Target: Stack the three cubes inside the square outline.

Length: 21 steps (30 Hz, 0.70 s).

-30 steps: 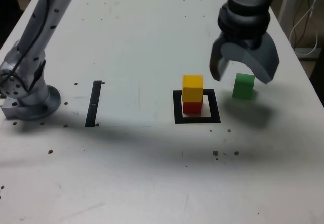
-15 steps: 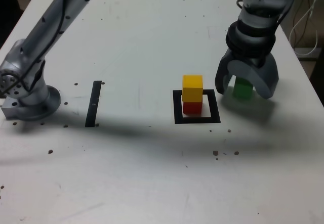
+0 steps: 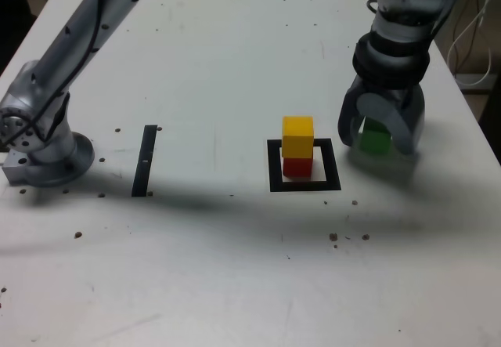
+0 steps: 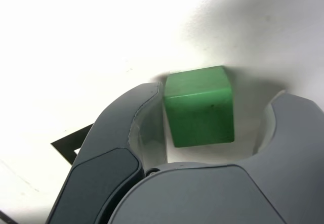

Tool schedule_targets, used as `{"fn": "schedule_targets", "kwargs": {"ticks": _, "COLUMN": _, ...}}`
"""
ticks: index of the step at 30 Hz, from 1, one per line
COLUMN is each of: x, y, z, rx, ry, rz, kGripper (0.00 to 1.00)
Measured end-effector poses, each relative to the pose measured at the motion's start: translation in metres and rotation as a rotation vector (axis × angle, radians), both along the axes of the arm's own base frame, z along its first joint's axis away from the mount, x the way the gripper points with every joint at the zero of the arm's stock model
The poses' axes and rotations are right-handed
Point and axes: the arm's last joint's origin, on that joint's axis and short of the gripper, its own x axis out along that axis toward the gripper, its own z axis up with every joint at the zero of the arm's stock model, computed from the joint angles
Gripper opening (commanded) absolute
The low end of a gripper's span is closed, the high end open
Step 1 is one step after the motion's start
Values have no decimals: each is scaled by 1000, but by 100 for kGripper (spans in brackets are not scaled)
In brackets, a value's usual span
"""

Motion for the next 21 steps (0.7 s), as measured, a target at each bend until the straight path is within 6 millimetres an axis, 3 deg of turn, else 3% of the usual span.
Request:
{"fn": "schedule_targets", "kwargs": {"ticks": 5, "x": 1, "y": 0, "z": 0, "rx": -1, "ry": -6, "rz": 3, "kGripper": 28}}
{"fn": "schedule_targets", "kwargs": {"ticks": 21, "x": -6, "y": 0, "z": 1, "rx": 5, "ry": -8, "rz": 49, "kGripper": 9}}
